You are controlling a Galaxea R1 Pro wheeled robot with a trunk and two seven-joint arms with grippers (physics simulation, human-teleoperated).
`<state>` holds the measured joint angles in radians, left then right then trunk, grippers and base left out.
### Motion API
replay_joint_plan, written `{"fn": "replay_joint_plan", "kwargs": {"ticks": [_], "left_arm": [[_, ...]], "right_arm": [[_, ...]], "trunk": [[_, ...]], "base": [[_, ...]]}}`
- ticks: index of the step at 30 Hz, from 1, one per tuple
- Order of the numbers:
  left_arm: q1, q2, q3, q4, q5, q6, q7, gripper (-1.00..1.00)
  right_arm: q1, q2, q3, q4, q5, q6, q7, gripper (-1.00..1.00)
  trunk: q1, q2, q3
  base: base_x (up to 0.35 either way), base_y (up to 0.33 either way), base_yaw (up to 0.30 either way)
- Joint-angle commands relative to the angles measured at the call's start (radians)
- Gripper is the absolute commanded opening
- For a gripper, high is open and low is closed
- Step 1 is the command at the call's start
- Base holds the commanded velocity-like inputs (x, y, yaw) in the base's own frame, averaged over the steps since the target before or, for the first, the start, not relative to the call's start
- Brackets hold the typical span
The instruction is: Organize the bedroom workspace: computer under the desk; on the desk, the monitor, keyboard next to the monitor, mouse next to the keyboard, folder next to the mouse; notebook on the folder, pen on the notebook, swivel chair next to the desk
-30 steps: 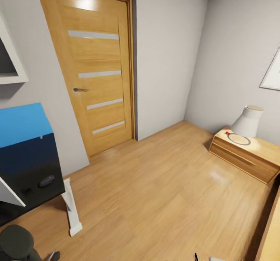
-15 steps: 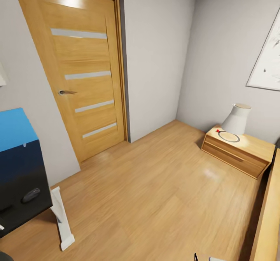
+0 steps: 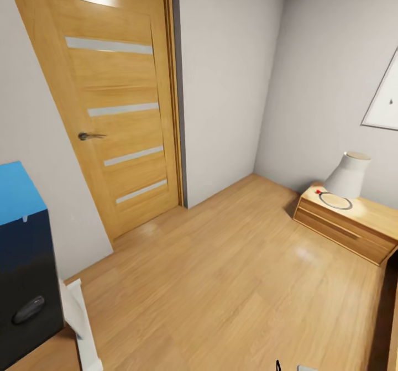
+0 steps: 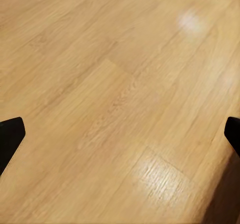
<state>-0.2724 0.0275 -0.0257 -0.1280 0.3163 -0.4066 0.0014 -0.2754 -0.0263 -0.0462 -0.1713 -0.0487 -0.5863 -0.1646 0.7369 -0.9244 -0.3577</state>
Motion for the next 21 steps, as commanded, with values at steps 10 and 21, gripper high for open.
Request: {"fn": "replay_joint_plan", "kwargs": {"ticks": [10,21], "left_arm": [[-0.001,0.0,-0.002,0.001,0.004,-0.003,0.0,1.0],[-0.001,0.0,-0.003,0.001,0.004,-0.003,0.0,1.0]], "right_arm": [[-0.001,0.0,-0.003,0.0,-0.005,-0.004,0.004,1.0],[-0.001,0.0,-0.003,0.001,-0.005,-0.004,0.004,1.0]], "trunk": [[0.001,-0.001,-0.001],[0.001,-0.001,-0.001]], "base": [[0.326,0.003,0.0],[0.327,-0.07,0.0]]}}
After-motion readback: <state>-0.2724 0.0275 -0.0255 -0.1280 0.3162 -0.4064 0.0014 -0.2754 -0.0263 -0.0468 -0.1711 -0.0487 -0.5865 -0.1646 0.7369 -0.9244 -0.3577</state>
